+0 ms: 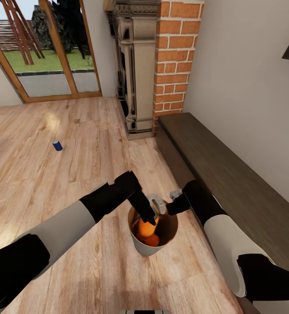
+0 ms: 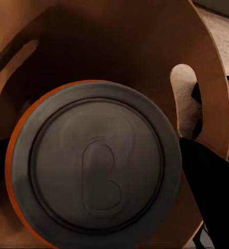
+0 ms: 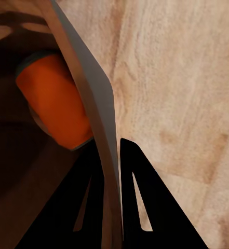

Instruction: Put the three can of soda from the living room inside the tash can in the kitchen.

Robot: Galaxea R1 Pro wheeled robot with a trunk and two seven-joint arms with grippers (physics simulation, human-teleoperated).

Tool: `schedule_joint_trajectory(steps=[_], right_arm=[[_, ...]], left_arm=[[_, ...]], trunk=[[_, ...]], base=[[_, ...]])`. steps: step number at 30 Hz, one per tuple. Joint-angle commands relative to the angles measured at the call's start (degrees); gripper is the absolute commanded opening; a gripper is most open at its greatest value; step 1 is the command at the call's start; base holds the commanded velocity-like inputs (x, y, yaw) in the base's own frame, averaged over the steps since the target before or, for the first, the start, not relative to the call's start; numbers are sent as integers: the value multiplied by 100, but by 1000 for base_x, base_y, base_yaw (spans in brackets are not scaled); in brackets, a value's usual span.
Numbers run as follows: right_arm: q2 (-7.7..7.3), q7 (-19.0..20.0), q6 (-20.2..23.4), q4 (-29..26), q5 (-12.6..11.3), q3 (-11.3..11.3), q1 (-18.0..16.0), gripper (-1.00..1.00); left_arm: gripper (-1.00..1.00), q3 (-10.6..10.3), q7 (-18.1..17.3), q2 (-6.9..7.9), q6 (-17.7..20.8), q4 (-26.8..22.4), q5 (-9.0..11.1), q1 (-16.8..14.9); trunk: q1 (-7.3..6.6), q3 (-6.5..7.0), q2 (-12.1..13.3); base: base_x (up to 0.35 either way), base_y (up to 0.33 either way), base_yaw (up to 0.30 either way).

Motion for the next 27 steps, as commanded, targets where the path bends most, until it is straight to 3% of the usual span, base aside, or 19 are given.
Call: schedule_joint_trajectory(steps=[1,21,22,27], right_arm=[[4,25,59,1,-140,-6,-1,-100],[17,24,59,7,-134,-1,-2,-100],[17,21,59,7,-134,-1,-1,-100],[12,16,59,7,-134,-1,-2,-100]], left_arm=[[-100,-7,4,-6,4,92,13,0],[-100,-95,138,-54,4,297,26,26],[100,-96,137,-49,4,295,26,26],[100,-98,138,-47,4,295,3,26]], trunk=[[-1,1,0],[-1,1,0],[-1,1,0],[-1,1,0]], base=[[0,0,0],[0,0,0],[0,0,0],[0,0,0]])
